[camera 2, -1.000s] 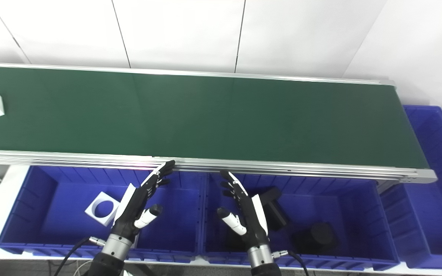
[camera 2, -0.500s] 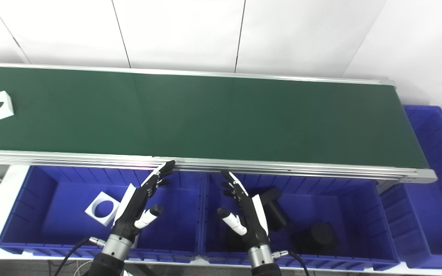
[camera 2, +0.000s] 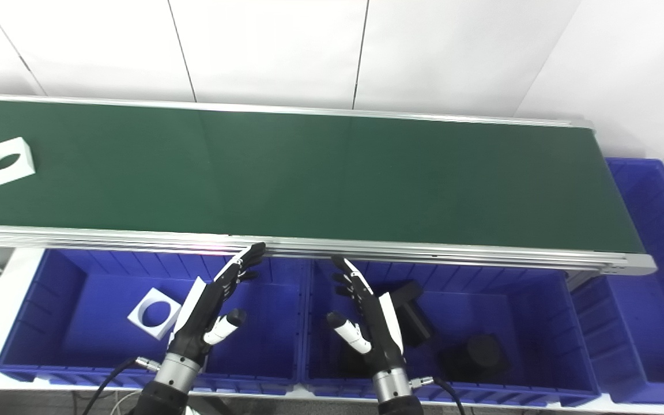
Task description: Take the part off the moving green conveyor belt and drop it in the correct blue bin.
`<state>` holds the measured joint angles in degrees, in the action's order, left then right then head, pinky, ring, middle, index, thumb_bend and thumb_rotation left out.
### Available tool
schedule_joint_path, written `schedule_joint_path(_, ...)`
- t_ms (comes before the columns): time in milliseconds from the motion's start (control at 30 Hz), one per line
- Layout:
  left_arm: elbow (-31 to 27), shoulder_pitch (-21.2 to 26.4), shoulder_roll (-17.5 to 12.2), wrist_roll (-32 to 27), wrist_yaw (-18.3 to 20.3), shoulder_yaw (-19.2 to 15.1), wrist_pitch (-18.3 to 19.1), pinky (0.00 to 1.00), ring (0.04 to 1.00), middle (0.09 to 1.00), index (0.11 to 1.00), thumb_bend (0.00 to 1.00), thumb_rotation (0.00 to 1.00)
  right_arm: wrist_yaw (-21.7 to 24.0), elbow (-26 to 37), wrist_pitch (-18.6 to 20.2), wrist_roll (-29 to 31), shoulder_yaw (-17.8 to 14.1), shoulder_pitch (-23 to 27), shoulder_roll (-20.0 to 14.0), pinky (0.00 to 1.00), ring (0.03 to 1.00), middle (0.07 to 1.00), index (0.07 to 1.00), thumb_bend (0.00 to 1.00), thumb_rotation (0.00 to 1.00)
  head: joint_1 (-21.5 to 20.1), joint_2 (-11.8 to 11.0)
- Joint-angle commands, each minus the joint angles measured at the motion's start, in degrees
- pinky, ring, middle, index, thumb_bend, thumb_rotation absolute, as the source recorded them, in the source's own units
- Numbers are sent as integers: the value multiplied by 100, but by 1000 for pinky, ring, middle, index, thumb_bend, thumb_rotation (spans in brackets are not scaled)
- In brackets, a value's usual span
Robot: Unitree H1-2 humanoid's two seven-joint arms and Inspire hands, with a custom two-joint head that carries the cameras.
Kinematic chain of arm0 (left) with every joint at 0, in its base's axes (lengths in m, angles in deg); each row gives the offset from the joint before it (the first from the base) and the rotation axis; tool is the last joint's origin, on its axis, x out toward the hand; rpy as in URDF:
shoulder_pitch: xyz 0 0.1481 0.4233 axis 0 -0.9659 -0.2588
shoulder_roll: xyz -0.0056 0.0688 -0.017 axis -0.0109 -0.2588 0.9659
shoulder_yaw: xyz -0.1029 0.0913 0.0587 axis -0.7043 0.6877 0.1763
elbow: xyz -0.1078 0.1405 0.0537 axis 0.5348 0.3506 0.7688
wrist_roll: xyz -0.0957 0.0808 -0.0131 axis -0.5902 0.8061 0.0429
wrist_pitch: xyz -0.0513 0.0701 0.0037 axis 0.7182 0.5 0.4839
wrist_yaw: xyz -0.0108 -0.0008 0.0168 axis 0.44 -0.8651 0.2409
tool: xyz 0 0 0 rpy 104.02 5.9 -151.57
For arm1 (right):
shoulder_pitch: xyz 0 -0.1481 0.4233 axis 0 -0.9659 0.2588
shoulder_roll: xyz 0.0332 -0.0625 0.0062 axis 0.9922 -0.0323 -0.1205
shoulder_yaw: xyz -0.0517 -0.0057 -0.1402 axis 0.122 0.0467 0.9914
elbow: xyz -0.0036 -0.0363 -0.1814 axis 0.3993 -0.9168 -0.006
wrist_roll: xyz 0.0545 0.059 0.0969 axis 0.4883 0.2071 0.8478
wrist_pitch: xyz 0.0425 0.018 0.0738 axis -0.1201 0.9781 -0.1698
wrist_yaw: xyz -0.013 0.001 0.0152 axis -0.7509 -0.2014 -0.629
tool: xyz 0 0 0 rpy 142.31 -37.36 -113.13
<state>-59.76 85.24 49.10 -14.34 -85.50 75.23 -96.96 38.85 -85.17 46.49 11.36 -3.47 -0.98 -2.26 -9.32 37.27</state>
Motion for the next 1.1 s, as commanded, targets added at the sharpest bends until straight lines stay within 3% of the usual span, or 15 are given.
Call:
schedule_joint_path(0, -75, 99, 28, 61, -56, -2, -118, 830, 895, 909, 891, 919, 1000, -50, 79, -310, -22, 18, 59, -6, 795, 860, 907, 895, 961, 935, 31, -20)
schedule_joint_path(400, 180, 193, 170, 203, -384, 253, -118, 816, 883, 895, 879, 892, 983, 60, 33, -310, 193, -73, 35, -136, 802, 860, 915, 889, 981, 922, 760, -211)
schedule_joint_path(833, 433, 367, 247, 353, -855, 597, -118, 808, 870, 884, 882, 898, 972, 210, -125, -310, 315, -153, 82, -237, 800, 851, 908, 891, 961, 913, 1096, -363)
schedule_joint_path(1067, 559, 463, 297, 453, -1117, 806, -118, 808, 868, 883, 883, 894, 963, 399, -205, -310, 469, -281, 89, -262, 821, 860, 915, 894, 958, 887, 1543, -494)
